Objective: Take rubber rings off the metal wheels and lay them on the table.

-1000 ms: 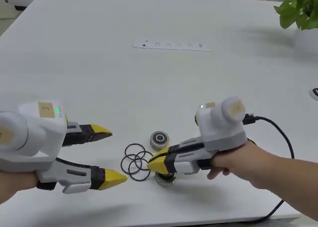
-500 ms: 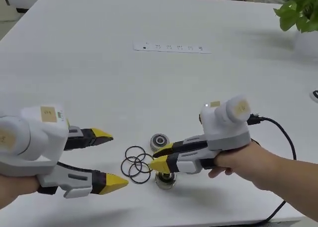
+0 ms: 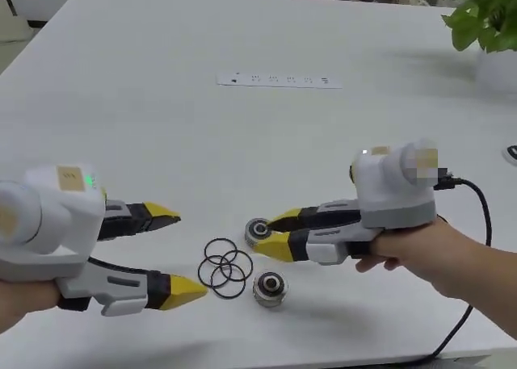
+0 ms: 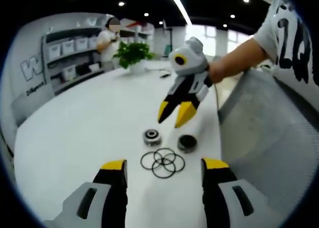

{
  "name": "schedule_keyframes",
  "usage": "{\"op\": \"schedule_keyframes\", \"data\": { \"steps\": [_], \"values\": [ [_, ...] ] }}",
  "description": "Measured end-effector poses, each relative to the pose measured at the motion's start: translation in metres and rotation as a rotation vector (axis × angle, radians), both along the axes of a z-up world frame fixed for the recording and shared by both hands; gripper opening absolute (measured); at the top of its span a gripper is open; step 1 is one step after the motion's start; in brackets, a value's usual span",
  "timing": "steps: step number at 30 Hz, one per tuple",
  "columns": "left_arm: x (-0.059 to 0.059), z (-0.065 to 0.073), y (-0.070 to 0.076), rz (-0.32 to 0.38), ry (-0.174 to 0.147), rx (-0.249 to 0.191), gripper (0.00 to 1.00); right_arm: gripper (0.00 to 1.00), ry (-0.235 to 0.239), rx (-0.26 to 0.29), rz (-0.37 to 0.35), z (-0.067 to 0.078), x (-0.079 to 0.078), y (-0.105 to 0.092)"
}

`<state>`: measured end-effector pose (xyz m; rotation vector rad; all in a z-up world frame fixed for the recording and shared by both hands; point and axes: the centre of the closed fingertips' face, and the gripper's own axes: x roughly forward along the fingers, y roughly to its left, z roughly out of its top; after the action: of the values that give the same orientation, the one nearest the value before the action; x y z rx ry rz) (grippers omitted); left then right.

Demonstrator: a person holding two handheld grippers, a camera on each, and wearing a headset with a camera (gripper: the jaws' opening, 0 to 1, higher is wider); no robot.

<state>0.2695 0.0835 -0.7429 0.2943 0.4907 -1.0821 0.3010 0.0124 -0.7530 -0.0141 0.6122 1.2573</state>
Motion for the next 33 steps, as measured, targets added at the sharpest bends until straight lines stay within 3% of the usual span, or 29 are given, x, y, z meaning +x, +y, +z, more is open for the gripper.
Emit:
{"op": "schedule_keyframes", "data": {
  "steps": [5, 11, 18, 33],
  "values": [
    [-0.001, 0.002, 0.005, 0.010, -0.001, 0.000, 0.63, 0.31, -0.038, -0.001, -0.015, 0.007, 0.001, -0.012],
    [-0.001, 0.007, 0.008, 0.031, -0.009, -0.006, 0.63, 0.39, -0.079, -0.034, -0.022, 0.004, -0.003, -0.029],
    [-0.002, 0.012, 0.013, 0.043, -0.016, -0.003, 0.66, 0.46, -0.105, -0.021, -0.050, 0.013, -0.007, -0.039],
    [-0.005, 0.023, 0.016, 0.095, -0.020, -0.051, 0.72, 0.57, -0.182, -0.073, -0.066, 0.014, -0.016, -0.067]
  ]
}}
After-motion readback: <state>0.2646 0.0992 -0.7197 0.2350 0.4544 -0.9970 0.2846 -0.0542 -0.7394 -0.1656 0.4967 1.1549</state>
